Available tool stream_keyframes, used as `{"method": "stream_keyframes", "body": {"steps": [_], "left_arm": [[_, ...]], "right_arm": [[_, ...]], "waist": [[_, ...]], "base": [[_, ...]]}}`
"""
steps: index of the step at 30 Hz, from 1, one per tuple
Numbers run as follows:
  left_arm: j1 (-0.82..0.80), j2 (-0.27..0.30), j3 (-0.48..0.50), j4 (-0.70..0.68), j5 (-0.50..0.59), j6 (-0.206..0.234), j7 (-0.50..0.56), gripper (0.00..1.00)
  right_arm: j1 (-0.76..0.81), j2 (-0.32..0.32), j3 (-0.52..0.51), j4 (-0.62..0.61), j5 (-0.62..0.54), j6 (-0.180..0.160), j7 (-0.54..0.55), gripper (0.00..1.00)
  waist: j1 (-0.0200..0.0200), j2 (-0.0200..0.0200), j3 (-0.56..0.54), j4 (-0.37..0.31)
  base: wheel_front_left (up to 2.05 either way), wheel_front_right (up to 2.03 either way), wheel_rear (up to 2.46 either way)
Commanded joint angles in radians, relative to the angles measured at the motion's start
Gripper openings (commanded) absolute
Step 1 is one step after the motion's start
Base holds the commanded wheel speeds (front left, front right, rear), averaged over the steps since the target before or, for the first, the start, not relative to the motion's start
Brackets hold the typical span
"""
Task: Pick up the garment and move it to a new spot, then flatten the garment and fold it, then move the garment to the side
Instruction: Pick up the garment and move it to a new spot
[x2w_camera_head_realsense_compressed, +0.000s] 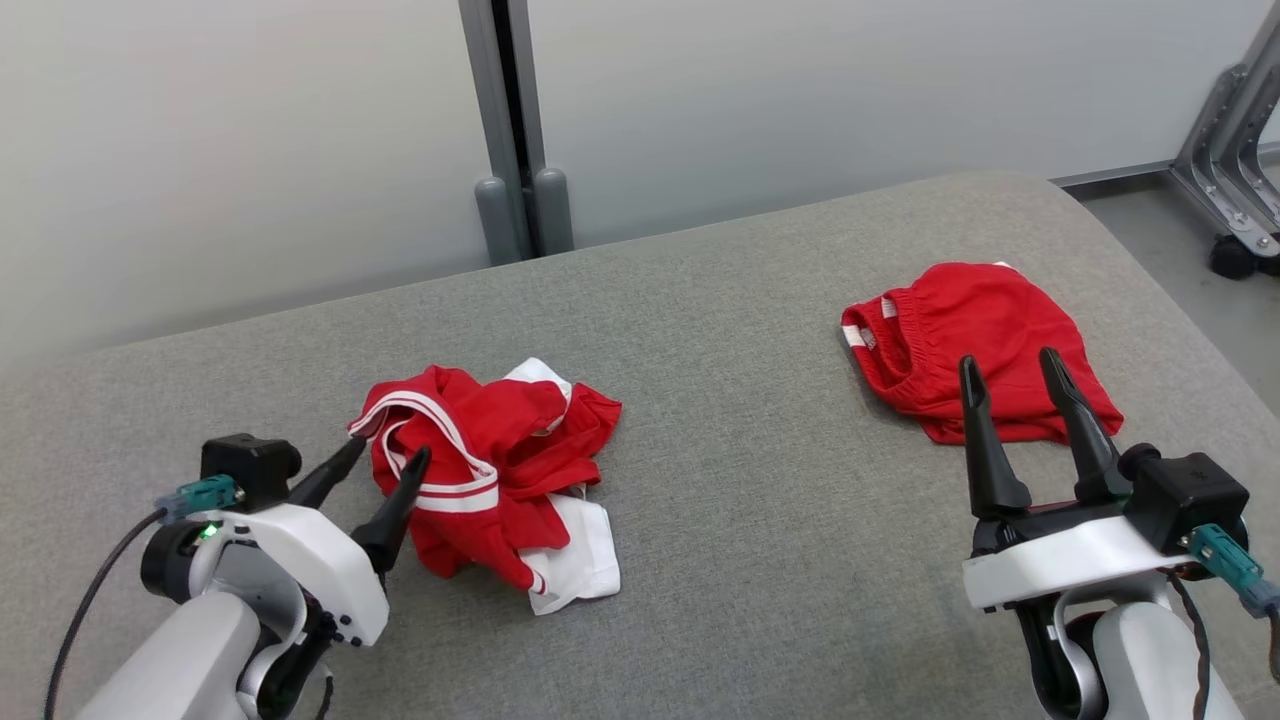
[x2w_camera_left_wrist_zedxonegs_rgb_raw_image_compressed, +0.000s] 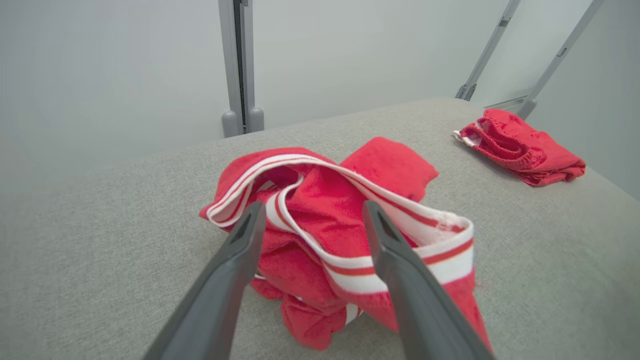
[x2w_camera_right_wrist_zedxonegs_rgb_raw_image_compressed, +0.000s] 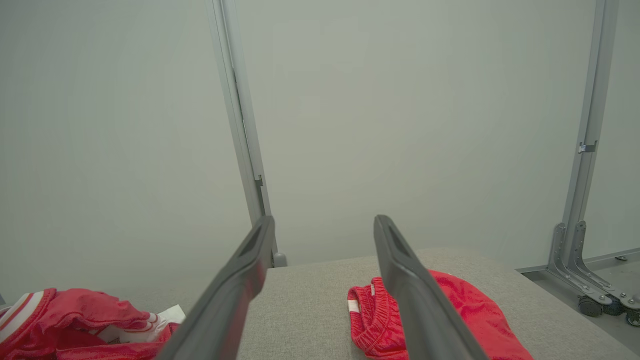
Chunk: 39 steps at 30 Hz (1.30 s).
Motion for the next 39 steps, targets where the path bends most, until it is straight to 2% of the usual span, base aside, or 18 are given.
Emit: {"method": "stream_keyframes", "body": {"steps": [1, 7, 11, 16, 17, 22, 29, 39], "left_arm": [[-0.012, 0.014, 0.011, -0.019, 0.003, 0.01, -0.01, 1.0], [0.049, 0.087, 0.071, -0.154, 0.004, 0.093, -0.057, 1.0], [0.122, 0.122, 0.117, -0.256, 0.016, 0.18, -0.115, 1.0], [0.238, 0.142, 0.195, -0.373, 0.027, 0.282, -0.174, 1.0], [0.238, 0.142, 0.195, -0.373, 0.027, 0.282, -0.174, 1.0], [0.33, 0.146, 0.271, -0.462, 0.086, 0.343, -0.191, 1.0], [0.45, 0.083, 0.359, -0.526, 0.139, 0.354, -0.191, 1.0], [0.511, -0.003, 0.412, -0.518, 0.187, 0.313, -0.192, 1.0]], "right_arm": [[0.01, -0.007, -0.003, -0.004, -0.006, 0.0, 0.003, 1.0], [0.027, -0.01, -0.012, -0.026, -0.012, 0.0, 0.008, 1.0], [0.044, -0.009, -0.019, -0.037, -0.012, 0.0, 0.008, 1.0], [0.065, -0.009, -0.028, -0.055, -0.013, 0.0, 0.004, 1.0], [0.065, -0.009, -0.028, -0.055, -0.013, 0.0, 0.004, 1.0], [0.089, -0.015, -0.013, -0.055, -0.01, 0.0, 0.012, 1.0], [0.106, -0.014, 0.01, -0.039, 0.003, 0.0, 0.006, 1.0], [0.117, -0.021, 0.002, -0.044, -0.002, 0.0, 0.008, 1.0]], "waist": [[0.0, 0.0, -0.007, 0.011], [0.0, 0.0, -0.019, 0.043], [0.0, 0.0, -0.023, 0.065], [0.0, 0.0, -0.025, 0.088], [0.0, 0.0, -0.025, 0.088], [0.0, 0.0, -0.026, 0.116], [0.0, 0.0, -0.032, 0.136], [0.0, 0.0, -0.031, 0.148]], "base": [[0.0, 0.0, 0.0], [0.0, 0.0, 0.0], [0.0, 0.0, 0.0], [0.0, 0.0, 0.0], [0.0, 0.0, 0.0], [0.0, 0.0, 0.0], [0.0, 0.0, 0.0], [0.0, 0.0, 0.0]]}}
